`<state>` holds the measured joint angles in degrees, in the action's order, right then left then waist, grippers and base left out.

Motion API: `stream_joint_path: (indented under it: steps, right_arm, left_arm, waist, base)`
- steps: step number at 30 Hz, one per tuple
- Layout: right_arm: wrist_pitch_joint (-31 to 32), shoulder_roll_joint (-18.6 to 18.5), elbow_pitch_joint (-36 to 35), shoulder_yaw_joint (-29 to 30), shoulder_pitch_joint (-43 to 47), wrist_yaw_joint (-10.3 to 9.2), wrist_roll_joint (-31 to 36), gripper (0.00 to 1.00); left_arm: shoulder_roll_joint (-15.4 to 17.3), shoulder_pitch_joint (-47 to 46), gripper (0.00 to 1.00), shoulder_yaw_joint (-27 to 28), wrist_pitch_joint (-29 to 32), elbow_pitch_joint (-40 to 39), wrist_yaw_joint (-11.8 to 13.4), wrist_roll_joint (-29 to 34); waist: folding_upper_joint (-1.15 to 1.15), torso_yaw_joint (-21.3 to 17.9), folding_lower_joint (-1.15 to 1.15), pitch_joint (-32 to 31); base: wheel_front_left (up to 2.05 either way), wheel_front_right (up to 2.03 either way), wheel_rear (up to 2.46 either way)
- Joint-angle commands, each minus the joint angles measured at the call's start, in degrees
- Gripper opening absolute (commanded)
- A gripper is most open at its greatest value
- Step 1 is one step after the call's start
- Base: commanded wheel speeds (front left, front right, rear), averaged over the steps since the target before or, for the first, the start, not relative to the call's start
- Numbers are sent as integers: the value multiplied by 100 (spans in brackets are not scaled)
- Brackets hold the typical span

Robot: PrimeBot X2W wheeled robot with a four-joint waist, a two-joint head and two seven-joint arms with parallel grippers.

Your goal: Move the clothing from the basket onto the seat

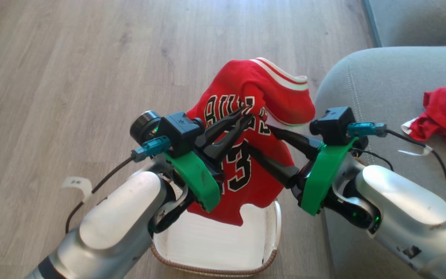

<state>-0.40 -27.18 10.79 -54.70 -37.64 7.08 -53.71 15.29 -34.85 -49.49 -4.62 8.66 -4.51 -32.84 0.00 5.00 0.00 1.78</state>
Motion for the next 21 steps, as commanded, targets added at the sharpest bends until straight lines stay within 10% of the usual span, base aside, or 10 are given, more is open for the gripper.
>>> stream_joint_path:
  steps: [1, 21]
  right_arm:
    - [-13, -29, -68, -64, -200, 41, -108, 100]
    - [-966, 680, 1423, -923, -841, 41, -263, 93]
  left_arm:
    - [24, -369, 0, 211, -49, -152, -16, 70]
    - [-122, -445, 0, 60, -99, 14, -34, 4]
  waist:
    - [0, 57, 0, -17]
    - [0, 317, 0, -31]
  base:
    - [0, 0, 0]
    - [0, 0, 0]
